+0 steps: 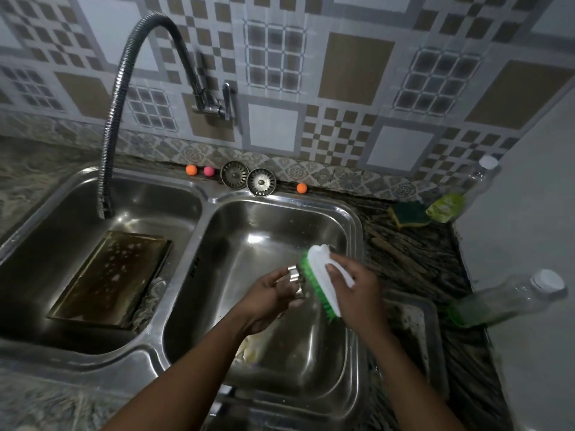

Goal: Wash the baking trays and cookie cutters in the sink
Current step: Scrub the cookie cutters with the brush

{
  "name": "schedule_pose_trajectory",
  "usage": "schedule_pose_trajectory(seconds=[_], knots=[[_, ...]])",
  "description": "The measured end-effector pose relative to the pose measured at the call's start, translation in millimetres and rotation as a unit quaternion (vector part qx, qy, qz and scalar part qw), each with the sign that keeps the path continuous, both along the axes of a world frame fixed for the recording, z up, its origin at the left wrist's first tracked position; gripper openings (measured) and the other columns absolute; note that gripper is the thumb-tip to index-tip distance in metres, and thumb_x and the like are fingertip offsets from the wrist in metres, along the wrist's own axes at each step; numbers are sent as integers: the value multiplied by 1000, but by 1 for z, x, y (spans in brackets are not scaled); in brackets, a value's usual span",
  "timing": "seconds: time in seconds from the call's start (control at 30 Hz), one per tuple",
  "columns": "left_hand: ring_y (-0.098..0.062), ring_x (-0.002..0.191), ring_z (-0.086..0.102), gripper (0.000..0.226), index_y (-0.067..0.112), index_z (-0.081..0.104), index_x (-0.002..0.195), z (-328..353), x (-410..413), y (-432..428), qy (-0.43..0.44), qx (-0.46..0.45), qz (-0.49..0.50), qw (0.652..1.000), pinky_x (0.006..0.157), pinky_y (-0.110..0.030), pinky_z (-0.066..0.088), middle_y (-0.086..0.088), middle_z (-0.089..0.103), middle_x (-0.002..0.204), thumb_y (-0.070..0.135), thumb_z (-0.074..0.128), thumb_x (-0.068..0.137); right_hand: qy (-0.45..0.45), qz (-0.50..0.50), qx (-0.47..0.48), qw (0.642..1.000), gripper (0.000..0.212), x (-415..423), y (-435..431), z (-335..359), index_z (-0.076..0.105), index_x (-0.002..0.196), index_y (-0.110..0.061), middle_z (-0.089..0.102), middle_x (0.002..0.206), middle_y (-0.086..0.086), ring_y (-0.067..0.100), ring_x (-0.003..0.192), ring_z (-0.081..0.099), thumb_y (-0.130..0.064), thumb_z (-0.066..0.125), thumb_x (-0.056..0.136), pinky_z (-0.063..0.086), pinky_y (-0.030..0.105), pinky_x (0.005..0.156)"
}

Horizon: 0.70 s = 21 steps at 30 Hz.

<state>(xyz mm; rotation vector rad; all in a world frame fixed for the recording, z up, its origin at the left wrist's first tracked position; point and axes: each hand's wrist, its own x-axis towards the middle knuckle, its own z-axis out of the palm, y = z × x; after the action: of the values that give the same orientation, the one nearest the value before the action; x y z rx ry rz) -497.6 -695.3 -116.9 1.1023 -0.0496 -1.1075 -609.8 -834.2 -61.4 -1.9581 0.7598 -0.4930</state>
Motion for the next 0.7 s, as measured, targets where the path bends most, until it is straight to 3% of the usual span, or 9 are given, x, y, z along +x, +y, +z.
schedule_pose_trajectory(seconds=[0.1,0.2,0.33,0.47,0.57,0.7], knots=[[-26,85,72,38,7,59,130,16,7,3,33,-38,3,999,59,-27,58,-21,68,115,-7,47,96,-8,0,4,1000,23,23,10,-9,73,112,-21,64,101,-22,-4,96,61,-25,67,91,40,-1,79],[-20,73,71,41,3,56,133,14,13,13,65,-59,25,996,59,-25,57,-22,64,114,-9,49,94,-10,-15,-7,1000,21,37,9,-13,75,108,-21,69,99,-17,2,94,64,-28,67,90,47,12,80],[-24,91,69,41,13,67,121,4,17,16,64,-55,91,992,74,-31,59,-17,70,112,-12,54,90,9,-3,-3,1000,23,36,15,-18,74,110,-19,72,106,-9,7,99,64,-30,66,91,44,20,83],[-23,88,70,42,10,64,122,5,9,14,14,-32,62,997,73,-30,61,-14,72,110,-14,54,89,45,-15,-22,999,28,35,13,-28,72,113,-21,73,109,-7,12,100,66,-36,63,92,50,26,82],[-19,79,72,41,5,65,121,12,4,7,-21,-4,73,997,63,-25,58,-16,73,107,-16,51,90,41,-49,-65,996,28,40,14,-29,73,111,-20,74,107,-3,17,98,69,-37,62,92,55,35,83],[-21,76,72,30,1,68,115,19,5,5,2,-9,97,995,59,-25,56,-17,74,99,-10,52,92,36,-31,-102,994,27,40,19,-25,73,113,-19,73,110,-4,16,98,68,-34,61,93,54,32,83]])
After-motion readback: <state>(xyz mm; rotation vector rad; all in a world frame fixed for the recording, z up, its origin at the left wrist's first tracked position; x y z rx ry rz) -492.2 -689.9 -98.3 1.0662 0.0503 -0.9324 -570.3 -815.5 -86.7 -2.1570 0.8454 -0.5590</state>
